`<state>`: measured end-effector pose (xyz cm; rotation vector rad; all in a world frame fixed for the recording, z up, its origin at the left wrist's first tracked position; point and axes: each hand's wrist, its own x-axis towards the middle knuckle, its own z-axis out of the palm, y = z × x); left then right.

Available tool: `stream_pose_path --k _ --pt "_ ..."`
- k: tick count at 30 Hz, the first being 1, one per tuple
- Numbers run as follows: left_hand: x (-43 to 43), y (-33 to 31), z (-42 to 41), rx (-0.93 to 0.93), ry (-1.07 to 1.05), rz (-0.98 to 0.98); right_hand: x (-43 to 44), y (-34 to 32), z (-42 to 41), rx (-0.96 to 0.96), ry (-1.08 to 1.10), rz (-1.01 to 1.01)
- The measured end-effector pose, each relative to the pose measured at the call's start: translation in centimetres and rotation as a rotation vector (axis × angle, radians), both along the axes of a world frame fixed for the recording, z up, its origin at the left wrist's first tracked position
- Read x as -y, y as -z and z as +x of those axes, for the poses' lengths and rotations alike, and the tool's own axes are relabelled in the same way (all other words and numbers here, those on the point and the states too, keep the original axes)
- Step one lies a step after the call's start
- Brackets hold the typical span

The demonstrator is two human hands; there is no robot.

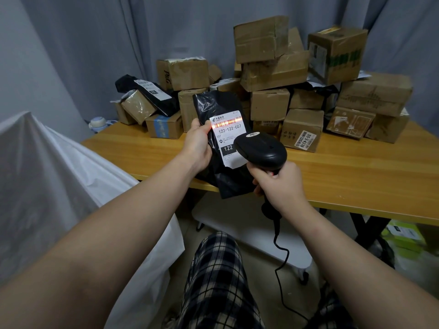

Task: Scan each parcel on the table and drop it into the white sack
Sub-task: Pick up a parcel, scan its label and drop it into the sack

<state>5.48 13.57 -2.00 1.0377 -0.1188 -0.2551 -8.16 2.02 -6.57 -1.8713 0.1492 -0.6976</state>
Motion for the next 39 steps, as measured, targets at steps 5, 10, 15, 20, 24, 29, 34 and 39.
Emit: stream_pose_path --k 5,10,15,20,24,29,34,39 --pt "-0.1 -0.2 -0.2 0.003 -0.001 -0.008 0.2 0.1 0.1 0.013 0.015 -0.007" --pt "-0.1 -0.3 -0.4 0.002 -0.010 -0.004 0.1 -0.2 0.0 0.003 0.007 0.010" --pt "-0.3 -0.7 -1.0 0.024 -0.023 -0.035 -0.2 -0.6 -0.1 0.009 -0.025 0.033" --pt "-2.1 -0.2 -2.3 0.080 -0.085 -0.114 -2.1 -1.1 0.3 0.025 -0.092 0.087" --pt "-6.5 0.9 -4.1 0.100 -0.168 -0.189 -5.3 -0.7 1.5 -0.008 -0.226 0.078" --pt "-16.4 3.2 -4.7 0.174 -0.424 -0.124 -11.7 1.9 4.1 -0.131 -0.418 0.071" --pt "-27.0 7.9 -3.2 0.270 -0.737 0.232 -17.1 5.7 6.9 -0.350 -0.535 -0.031" --pt "-29.8 16.5 -1.4 0.018 -0.705 0.721 -19.5 8.6 8.8 -0.457 -0.504 -0.146"
